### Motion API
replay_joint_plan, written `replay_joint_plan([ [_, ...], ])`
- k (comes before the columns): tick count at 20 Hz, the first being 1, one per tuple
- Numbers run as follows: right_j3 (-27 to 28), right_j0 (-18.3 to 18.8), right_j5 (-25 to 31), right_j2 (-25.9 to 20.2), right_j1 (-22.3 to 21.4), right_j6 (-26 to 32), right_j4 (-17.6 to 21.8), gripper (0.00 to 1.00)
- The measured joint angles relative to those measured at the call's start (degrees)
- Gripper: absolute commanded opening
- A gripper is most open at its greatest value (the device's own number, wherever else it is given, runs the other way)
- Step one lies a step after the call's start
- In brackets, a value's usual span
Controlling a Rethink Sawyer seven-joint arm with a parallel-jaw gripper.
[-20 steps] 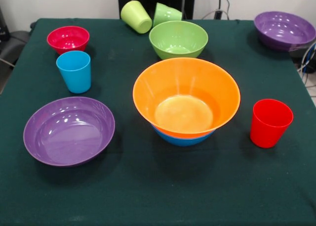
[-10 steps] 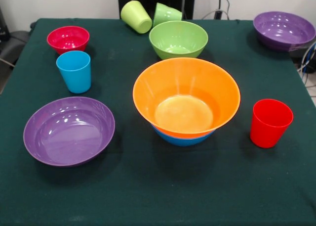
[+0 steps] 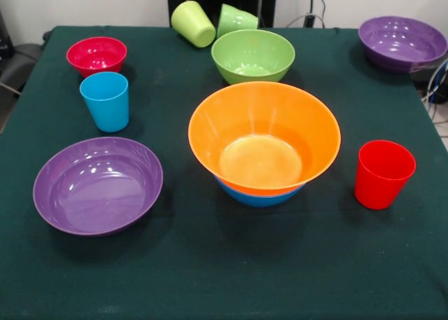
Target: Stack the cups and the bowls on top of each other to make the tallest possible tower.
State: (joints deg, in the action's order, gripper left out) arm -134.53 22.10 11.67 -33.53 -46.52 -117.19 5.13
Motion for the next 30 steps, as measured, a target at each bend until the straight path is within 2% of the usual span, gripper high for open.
replay_joint_plan([
  [6,0.8,0.2,-1.4,1.4,5.2,0.0,6.5,1.00],
  [7,1.0,0.5,-1.8,1.8,6.9,0.0,8.5,1.00],
  [9,1.1,0.7,-1.9,1.9,7.7,0.0,9.4,1.00],
  [16,3.0,3.5,-3.7,2.3,15.3,0.0,17.7,1.00],
  [21,4.7,4.4,-4.7,2.5,18.7,0.0,21.6,1.00],
  [30,7.3,8.2,-6.6,2.1,25.9,0.0,28.2,1.00],
])
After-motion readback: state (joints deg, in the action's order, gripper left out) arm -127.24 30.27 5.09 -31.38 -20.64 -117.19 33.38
